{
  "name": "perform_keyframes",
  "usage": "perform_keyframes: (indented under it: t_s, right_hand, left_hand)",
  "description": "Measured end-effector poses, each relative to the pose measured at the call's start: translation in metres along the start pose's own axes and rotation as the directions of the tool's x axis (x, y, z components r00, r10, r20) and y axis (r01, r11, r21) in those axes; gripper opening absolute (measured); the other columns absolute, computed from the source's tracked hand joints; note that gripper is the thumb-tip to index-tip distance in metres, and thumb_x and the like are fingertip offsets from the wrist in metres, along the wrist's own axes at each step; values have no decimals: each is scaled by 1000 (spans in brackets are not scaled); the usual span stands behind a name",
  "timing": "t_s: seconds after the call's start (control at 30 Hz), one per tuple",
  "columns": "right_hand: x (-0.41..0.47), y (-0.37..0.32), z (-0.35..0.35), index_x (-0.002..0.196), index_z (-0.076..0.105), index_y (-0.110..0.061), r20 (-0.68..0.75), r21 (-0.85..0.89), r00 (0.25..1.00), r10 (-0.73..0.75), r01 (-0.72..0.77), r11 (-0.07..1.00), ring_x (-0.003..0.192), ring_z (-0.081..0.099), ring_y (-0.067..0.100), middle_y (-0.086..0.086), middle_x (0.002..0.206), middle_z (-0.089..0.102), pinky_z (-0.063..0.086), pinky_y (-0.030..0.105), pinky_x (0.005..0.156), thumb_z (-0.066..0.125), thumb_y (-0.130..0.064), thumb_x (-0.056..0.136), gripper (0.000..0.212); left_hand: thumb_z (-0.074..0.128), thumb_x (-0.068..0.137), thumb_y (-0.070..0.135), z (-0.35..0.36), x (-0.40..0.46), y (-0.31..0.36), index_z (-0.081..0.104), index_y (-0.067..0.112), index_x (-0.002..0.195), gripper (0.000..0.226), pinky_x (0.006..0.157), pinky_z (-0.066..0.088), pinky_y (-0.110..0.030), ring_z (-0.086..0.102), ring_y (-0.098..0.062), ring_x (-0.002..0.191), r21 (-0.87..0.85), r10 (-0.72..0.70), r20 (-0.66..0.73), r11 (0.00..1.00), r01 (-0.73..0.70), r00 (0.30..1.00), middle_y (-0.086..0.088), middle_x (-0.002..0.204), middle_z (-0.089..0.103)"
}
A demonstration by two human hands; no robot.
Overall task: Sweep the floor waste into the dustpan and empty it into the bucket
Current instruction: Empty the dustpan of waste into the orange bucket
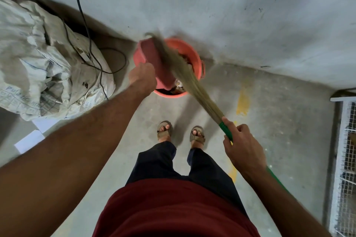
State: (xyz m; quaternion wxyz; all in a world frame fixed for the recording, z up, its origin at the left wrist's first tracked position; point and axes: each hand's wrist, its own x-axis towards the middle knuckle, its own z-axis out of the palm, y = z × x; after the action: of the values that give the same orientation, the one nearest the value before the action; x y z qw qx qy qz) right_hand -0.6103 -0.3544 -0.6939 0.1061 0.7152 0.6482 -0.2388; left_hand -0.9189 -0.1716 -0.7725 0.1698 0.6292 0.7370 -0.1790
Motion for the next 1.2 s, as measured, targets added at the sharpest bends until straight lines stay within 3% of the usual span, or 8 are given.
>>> perform_keyframes:
  t_s: [0.17, 0.27, 0.4, 0.6, 0.73, 0.9, 1.0, 1.2]
  right_hand:
    - [-16, 1, -2, 149, 37, -37, -78, -89, 997, 16, -23, 996, 60, 47, 18, 4, 101, 48, 42, 32, 45, 59, -23, 95, 60]
    - [-30, -2, -3, 151, 38, -34, -134, -151, 991, -1, -19, 988, 62, 48, 20, 7, 100, 49, 46, 34, 41, 61, -18, 94, 63]
    - [-42, -8, -5, 151, 39, -33, -177, -186, 984, -5, -29, 982, 63, 48, 20, 7, 99, 48, 41, 32, 39, 61, -15, 94, 64]
    - [-74, -13, 5, 148, 45, -30, -205, -125, 978, 27, -53, 991, 60, 43, 17, 9, 100, 53, 32, 27, 39, 65, -13, 91, 63]
    - [-89, -15, 15, 148, 44, -31, -203, -71, 978, 57, -73, 995, 62, 52, 21, 11, 108, 54, 43, 31, 38, 66, -15, 91, 64]
    - [-99, -13, 18, 146, 49, -33, -246, 16, 969, -14, 18, 1000, 62, 56, 24, 8, 109, 55, 45, 31, 37, 69, -17, 88, 64]
    - [-96, -5, 23, 146, 46, -36, -160, -64, 981, -112, 103, 993, 66, 55, 21, 4, 104, 54, 39, 29, 38, 70, -18, 87, 66]
    - [-87, 19, 12, 147, 43, -36, -183, -13, 983, 33, -36, 999, 60, 51, 19, 5, 106, 54, 41, 28, 39, 69, -23, 90, 65]
  left_hand:
    - [61, 94, 18, -26, -14, 15, 53, 12, 142, 49, 70, 56, -34, 64, -30, 101, 213, 188, -81, 963, -167, 979, -16, 135, 46]
    - [57, 93, 9, -35, -36, 21, 65, 17, 128, 36, 46, 26, -27, 53, -16, 80, 390, 300, 14, 877, -281, 954, -12, 130, 48]
    - [53, 97, 10, -32, -52, 19, 65, 16, 127, 33, 47, 22, -28, 56, -16, 94, 618, 381, 50, 714, -328, 923, -13, 141, 41]
    - [51, 93, 2, -42, -52, 14, 50, 8, 142, 49, 49, 36, -26, 61, -19, 90, 511, 324, -60, 822, -250, 944, -11, 123, 45]
    - [55, 94, 7, -43, -51, 8, 59, 6, 131, 37, 67, 52, -31, 63, -25, 93, 457, 300, -106, 861, -221, 948, -13, 126, 46]
    - [55, 96, 6, -39, -54, -6, 51, 2, 140, 44, 78, 53, -39, 64, -34, 108, 183, 242, -136, 959, -215, 961, -21, 152, 34]
    - [47, 98, 7, -29, -45, -17, 46, 7, 145, 47, 78, 49, -39, 60, -38, 110, 0, 209, -189, 977, -213, 959, -23, 143, 40]
    - [56, 89, 22, 5, -16, -66, 52, 29, 131, 43, 65, 48, -37, 54, -31, 98, 123, 191, -159, 977, -173, 969, -6, 126, 46]
